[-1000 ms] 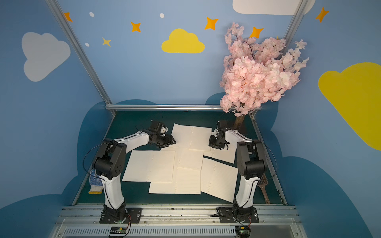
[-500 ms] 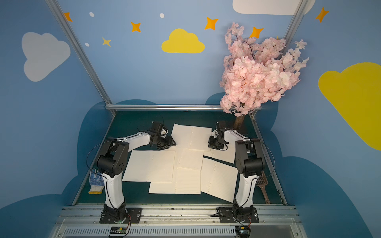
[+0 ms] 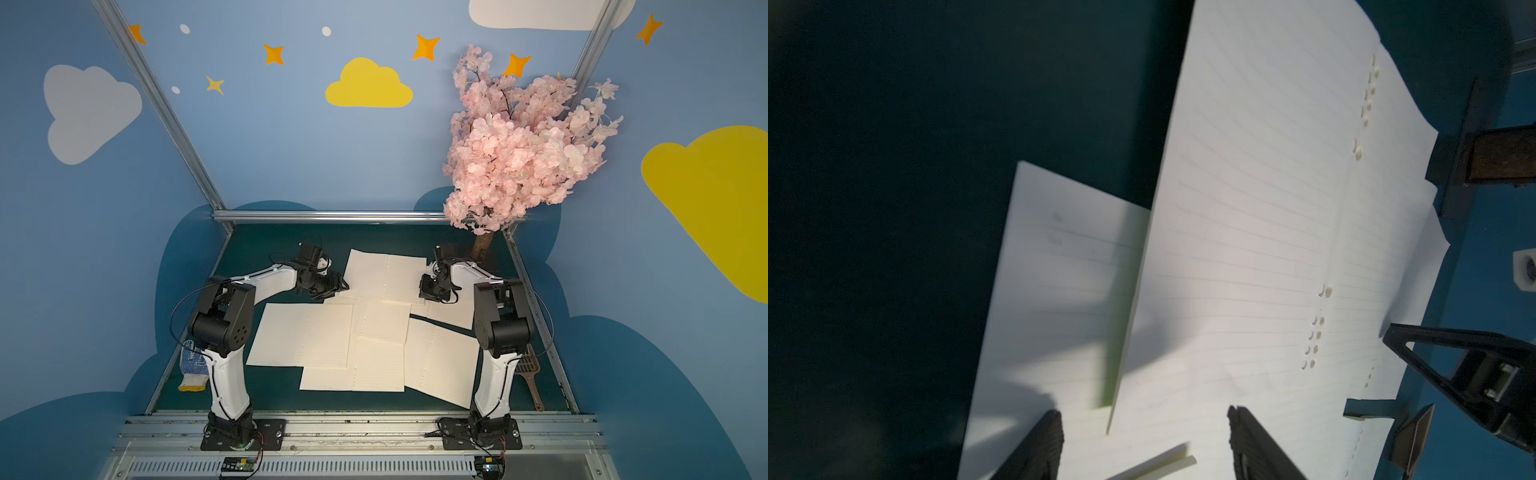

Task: Close the notebook
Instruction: Close the notebook at the center of the board.

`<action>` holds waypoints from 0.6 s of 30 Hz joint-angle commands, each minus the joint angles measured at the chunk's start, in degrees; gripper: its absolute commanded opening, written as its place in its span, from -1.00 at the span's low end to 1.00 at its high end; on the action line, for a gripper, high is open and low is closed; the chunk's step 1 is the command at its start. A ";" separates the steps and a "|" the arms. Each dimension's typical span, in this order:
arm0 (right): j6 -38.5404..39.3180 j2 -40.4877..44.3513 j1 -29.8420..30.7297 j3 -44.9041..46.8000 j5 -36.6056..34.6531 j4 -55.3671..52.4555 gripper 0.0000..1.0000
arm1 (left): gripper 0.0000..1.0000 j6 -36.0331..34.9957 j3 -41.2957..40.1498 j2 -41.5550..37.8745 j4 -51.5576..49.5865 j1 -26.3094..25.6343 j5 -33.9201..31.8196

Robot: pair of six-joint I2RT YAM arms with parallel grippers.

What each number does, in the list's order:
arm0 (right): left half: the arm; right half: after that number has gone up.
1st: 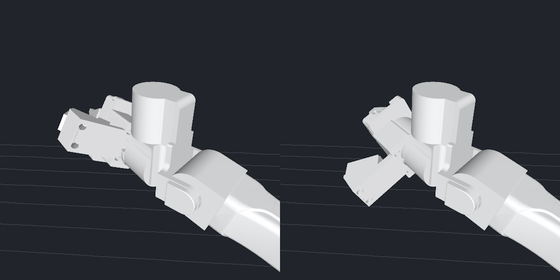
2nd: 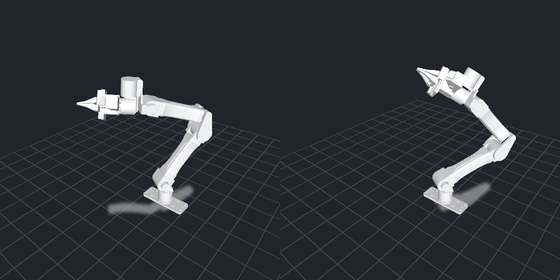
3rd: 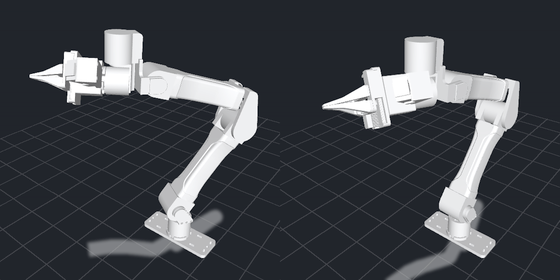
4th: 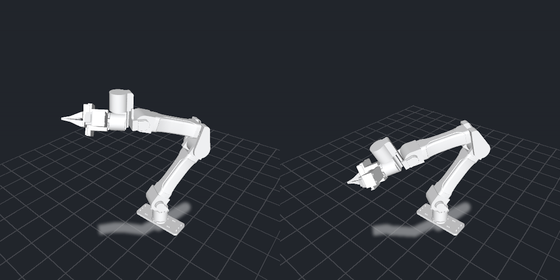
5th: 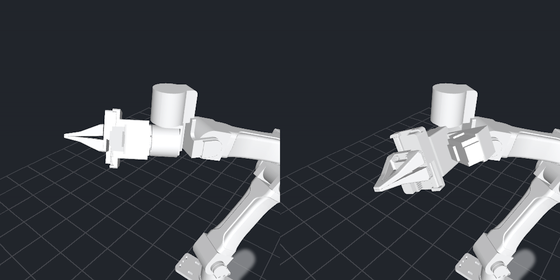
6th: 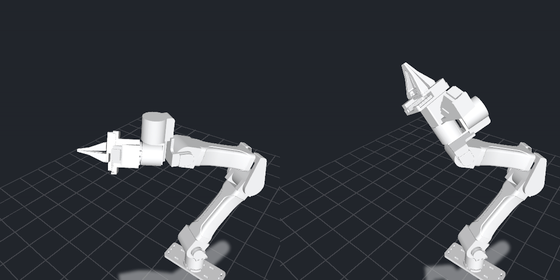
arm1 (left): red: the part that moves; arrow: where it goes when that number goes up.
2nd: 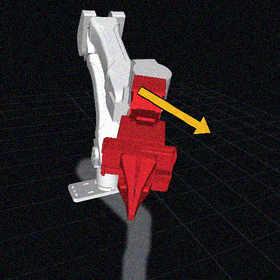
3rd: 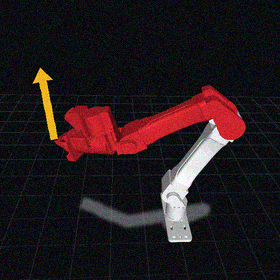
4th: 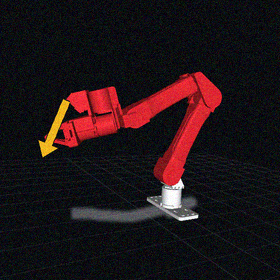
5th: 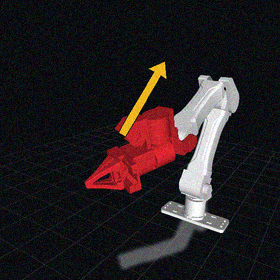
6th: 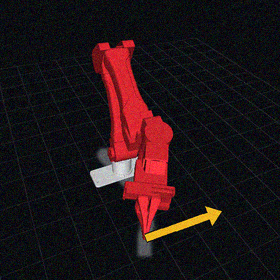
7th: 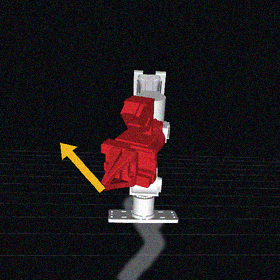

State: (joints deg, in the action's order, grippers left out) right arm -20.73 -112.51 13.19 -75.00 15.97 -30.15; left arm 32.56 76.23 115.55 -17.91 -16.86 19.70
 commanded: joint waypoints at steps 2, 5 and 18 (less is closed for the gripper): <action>0.30 -1.05 0.43 -1.59 0.64 -1.34 -0.50 | 0.33 -1.17 2.32 0.96 -0.78 0.08 1.97; 0.43 -1.02 0.43 -1.57 0.73 -1.41 -0.51 | 0.32 -1.17 2.85 1.67 -0.26 0.12 2.68; 0.57 -1.55 0.47 -1.79 1.32 -1.74 -0.53 | 0.27 -1.04 4.27 3.86 -0.10 0.19 4.57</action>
State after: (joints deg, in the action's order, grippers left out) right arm -20.64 -112.71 13.34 -75.05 16.25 -30.41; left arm 32.36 79.37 118.34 -17.52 -16.86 22.76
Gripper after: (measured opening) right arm 0.238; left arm 0.636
